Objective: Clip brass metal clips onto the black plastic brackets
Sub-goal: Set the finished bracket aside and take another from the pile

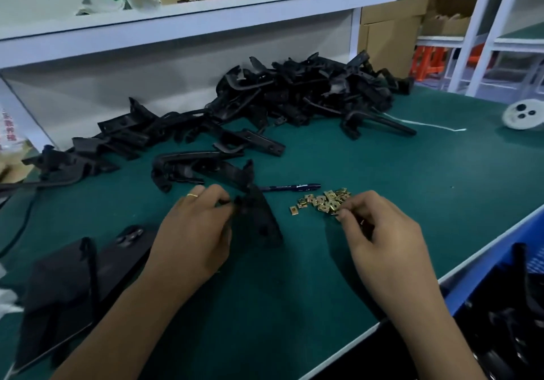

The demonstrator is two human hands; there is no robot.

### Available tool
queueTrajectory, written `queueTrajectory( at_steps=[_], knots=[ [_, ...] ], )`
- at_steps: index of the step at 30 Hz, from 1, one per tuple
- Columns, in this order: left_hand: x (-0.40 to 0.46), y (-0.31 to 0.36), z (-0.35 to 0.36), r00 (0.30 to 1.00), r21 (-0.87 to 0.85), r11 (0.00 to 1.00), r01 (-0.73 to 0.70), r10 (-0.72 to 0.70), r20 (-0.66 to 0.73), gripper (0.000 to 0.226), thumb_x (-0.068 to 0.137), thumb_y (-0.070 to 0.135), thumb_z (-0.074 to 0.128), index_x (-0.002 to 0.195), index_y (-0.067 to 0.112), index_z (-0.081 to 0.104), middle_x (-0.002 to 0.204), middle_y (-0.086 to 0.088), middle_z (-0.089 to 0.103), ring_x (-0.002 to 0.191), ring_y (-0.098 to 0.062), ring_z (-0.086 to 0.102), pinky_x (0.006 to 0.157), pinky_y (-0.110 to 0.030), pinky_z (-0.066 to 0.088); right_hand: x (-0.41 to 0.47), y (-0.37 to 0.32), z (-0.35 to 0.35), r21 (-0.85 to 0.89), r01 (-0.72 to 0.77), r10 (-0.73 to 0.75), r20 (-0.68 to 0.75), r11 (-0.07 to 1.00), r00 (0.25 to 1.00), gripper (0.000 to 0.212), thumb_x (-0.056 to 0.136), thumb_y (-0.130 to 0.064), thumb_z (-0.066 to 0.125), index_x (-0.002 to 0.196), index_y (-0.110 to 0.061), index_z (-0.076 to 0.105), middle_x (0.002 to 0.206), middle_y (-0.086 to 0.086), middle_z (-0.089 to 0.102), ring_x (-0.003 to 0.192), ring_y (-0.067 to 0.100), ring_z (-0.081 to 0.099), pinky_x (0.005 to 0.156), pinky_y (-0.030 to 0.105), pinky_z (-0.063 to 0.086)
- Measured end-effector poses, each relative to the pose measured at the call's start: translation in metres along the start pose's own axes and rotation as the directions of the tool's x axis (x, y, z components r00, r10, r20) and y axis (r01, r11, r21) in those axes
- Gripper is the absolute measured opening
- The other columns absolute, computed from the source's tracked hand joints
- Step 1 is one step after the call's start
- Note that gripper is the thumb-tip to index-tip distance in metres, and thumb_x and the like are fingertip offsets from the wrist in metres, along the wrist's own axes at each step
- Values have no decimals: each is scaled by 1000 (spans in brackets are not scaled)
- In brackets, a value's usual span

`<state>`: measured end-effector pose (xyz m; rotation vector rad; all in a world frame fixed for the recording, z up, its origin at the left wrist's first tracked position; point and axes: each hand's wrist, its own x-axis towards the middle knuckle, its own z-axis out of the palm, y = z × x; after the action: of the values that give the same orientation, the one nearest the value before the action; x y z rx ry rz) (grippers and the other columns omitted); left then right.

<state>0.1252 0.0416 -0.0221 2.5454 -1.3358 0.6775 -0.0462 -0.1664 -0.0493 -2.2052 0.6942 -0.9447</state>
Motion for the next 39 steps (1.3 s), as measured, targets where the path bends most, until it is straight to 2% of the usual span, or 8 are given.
queueTrajectory(
  at_steps=[7, 11, 15, 18, 23, 29, 35, 39],
  knots=[
    [6, -8, 6, 990, -258, 955, -144, 135, -51, 44, 69, -27, 71, 91, 10, 81, 100, 7, 73, 91, -20, 60, 76, -38, 50, 0, 2, 0, 22, 0, -1, 6, 1000, 1000, 4, 96, -38, 60, 93, -38, 57, 89, -19, 65, 79, 2, 60, 70, 40, 54],
    [-2, -10, -3, 989, -570, 813, 121, -53, 135, 48, 82, -21, 63, 81, 25, 77, 101, 21, 75, 104, -2, 65, 95, -27, 51, -1, -1, 0, -29, 39, -37, 42, 999, 998, 3, 96, -39, 60, 96, -38, 56, 92, -20, 62, 81, 2, 59, 69, 40, 54],
    [1, -6, -26, 930, -683, 645, 343, -130, 344, 11, 97, 37, 67, 107, 40, 68, 111, 21, 74, 108, 1, 66, 97, -34, 50, -1, -3, -2, -92, 69, -63, 71, 993, 996, 3, 97, -40, 58, 98, -39, 55, 93, -19, 58, 80, 4, 57, 67, 39, 53],
    [1, 3, -41, 899, -402, 881, 249, -56, 434, 80, 65, 88, 64, 138, 67, 38, 122, 43, 59, 116, 18, 51, 96, -17, 39, -1, -5, -1, -203, 105, -84, 111, 974, 990, 11, 98, -40, 54, 108, -39, 59, 100, -17, 51, 96, 11, 53, 70, 40, 54],
    [6, 18, -46, 976, -381, 924, 21, 63, 206, 60, 82, 33, 71, 131, 59, 48, 112, 32, 65, 97, 10, 61, 84, -17, 51, 1, -8, 3, -409, 163, -70, 233, 898, 970, 39, 102, -44, 49, 139, -37, 57, 112, -5, 41, 110, 18, 36, 83, 33, 47],
    [10, 2, -52, 938, -875, 340, 346, -87, 337, 37, 103, 5, 58, 116, 37, 73, 114, -1, 77, 81, -35, 78, 67, -41, 65, 2, -11, 2, -344, 177, -123, 172, 922, 977, 11, 94, -46, 65, 100, -38, 68, 100, -10, 43, 100, 13, 38, 62, 29, 39],
    [12, -13, -21, 909, -270, 920, 283, -167, 383, 84, 90, 42, 77, 157, 50, 26, 123, 18, 61, 108, -10, 62, 90, -24, 50, 4, -4, 2, -177, 230, -187, 230, 957, 955, 14, 92, -28, 72, 91, -34, 59, 96, -20, 54, 98, 10, 43, 78, 33, 47],
    [9, 7, -7, 936, -176, 976, 127, -59, 346, 72, 100, 47, 52, 163, 38, 19, 125, 11, 48, 116, -17, 52, 99, -33, 47, 5, 0, 3, -35, 215, -202, 221, 976, 954, 23, 96, -15, 67, 107, -34, 59, 94, -19, 59, 96, 9, 50, 79, 25, 42]
  ],
)
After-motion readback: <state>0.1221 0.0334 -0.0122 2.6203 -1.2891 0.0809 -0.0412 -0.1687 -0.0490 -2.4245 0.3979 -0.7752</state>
